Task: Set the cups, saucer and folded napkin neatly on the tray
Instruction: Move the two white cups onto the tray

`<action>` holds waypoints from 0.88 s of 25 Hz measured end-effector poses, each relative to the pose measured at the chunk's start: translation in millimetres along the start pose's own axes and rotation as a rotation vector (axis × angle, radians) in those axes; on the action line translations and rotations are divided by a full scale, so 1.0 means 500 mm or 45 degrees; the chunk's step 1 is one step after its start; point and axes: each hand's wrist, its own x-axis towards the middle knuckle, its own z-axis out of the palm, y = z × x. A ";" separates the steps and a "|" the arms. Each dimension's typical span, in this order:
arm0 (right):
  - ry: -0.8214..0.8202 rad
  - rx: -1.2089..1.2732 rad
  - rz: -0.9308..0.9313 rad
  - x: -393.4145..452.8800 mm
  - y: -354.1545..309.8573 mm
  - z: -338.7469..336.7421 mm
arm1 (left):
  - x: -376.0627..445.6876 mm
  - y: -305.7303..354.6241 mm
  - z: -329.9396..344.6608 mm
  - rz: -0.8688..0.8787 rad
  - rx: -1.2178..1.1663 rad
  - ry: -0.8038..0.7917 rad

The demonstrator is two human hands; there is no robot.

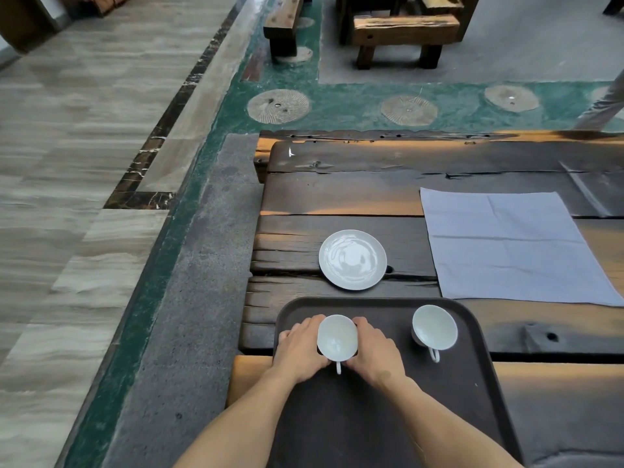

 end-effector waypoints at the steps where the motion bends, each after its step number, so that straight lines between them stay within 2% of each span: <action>1: 0.004 0.004 0.005 0.001 0.000 0.001 | 0.002 0.000 0.001 -0.001 -0.003 0.000; 13: 0.028 0.002 0.012 0.009 0.004 0.012 | 0.011 -0.008 0.012 -0.017 -0.031 0.025; 22: 0.032 -0.189 0.021 -0.028 0.026 -0.001 | -0.016 0.009 0.004 -0.113 0.121 0.041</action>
